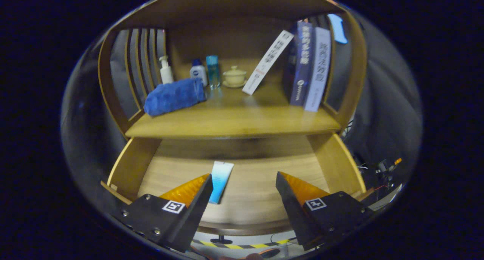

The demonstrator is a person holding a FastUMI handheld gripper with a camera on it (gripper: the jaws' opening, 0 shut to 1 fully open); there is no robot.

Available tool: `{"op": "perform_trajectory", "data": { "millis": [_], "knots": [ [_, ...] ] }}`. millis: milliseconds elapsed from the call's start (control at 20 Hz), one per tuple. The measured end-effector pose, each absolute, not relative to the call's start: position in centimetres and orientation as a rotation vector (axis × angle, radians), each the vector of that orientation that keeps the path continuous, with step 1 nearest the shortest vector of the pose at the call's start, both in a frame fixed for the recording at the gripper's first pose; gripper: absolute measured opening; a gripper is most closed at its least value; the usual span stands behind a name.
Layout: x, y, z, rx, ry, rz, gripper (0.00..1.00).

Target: Pull open the drawer, take out the items inside it, and place them on the countertop above the cabinet.

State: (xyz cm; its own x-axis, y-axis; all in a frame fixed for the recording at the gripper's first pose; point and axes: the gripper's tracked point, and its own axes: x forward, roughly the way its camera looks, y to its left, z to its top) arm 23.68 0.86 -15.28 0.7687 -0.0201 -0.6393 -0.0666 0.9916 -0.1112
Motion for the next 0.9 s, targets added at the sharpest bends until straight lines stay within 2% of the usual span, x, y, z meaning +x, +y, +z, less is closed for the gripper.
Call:
{"op": "perform_trajectory", "data": {
  "millis": [100,350,500,550,600,650,850,900],
  "knots": [
    [24.1,2.2,-17.5,-0.080,0.810,0.046,1.00],
    [24.7,3.8,-21.7,0.020,1.044,-0.006,0.98],
    [25.0,4.7,-22.8,0.047,1.100,-0.028,0.91],
    [25.0,4.7,-23.2,0.040,1.104,-0.036,0.84],
    [25.1,4.9,-23.6,0.032,1.114,-0.030,0.81],
    [25.0,5.1,-24.4,0.018,1.123,-0.035,0.81],
    [25.0,5.0,-25.4,-0.013,1.141,-0.054,0.42],
    [25.1,5.0,-25.8,-0.013,1.151,-0.056,0.43]
  ]
}}
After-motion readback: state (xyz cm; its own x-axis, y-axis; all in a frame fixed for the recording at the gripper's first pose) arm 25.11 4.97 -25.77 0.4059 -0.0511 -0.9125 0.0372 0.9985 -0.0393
